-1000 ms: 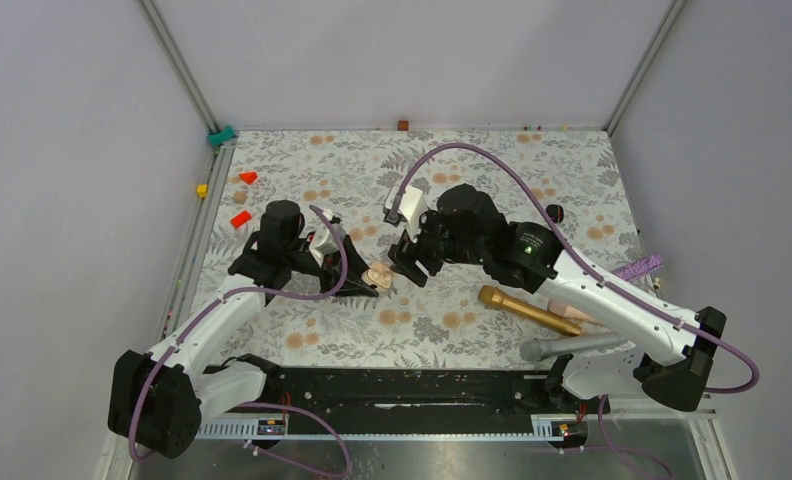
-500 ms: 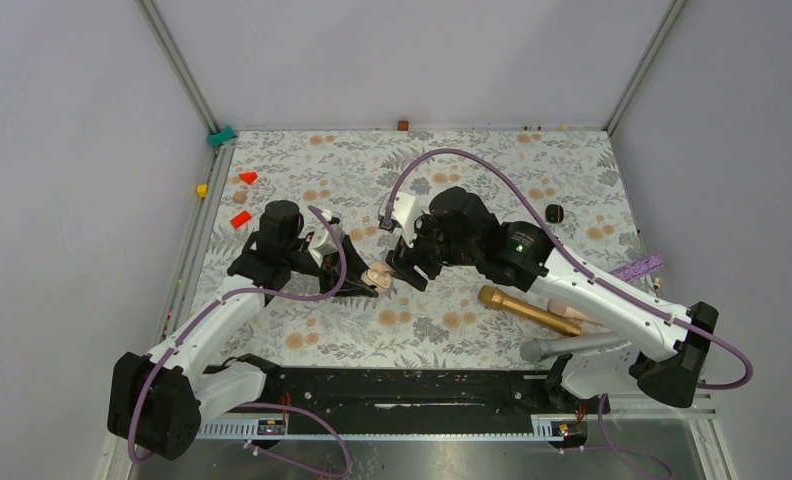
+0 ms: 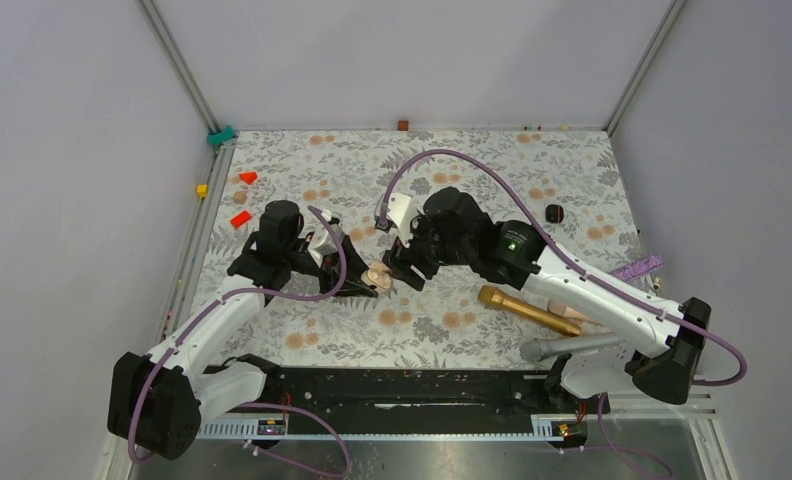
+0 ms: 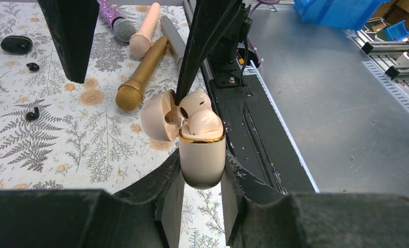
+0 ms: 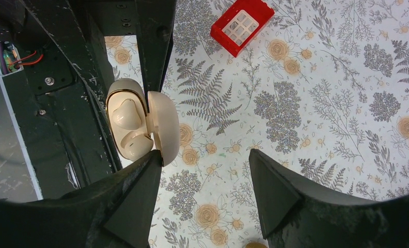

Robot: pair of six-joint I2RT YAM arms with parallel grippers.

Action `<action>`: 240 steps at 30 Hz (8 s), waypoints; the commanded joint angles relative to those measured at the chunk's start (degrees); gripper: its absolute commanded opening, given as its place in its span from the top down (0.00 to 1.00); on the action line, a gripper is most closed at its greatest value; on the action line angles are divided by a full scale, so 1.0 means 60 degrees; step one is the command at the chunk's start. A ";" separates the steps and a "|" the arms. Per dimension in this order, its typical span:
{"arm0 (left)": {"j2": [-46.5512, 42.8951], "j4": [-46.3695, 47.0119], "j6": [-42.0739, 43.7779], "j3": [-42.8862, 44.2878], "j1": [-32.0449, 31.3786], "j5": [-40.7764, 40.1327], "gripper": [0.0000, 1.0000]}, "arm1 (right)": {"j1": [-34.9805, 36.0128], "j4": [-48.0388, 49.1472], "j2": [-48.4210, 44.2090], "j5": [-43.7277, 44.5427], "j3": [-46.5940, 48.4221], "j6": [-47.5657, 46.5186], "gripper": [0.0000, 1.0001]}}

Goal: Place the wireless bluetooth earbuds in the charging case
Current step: Close the charging case, then place the charging case at the center of the board, then pick up the charging case at the center of the board.

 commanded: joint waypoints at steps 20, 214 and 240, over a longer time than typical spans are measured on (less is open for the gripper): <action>-0.0093 0.0242 0.0226 0.0358 0.0006 0.0611 1.00 | -0.0043 0.0435 -0.1515 0.0331 -0.0263 -0.0823 0.30; 0.1555 -0.5955 0.0225 0.4322 0.1702 -0.6715 0.01 | -1.0623 -0.6269 1.0980 0.1986 0.9753 0.2139 0.16; 0.1272 -0.5946 0.0256 0.4296 0.1708 -0.6597 0.01 | -1.0595 -0.7631 1.1547 0.1832 1.0453 0.2296 0.32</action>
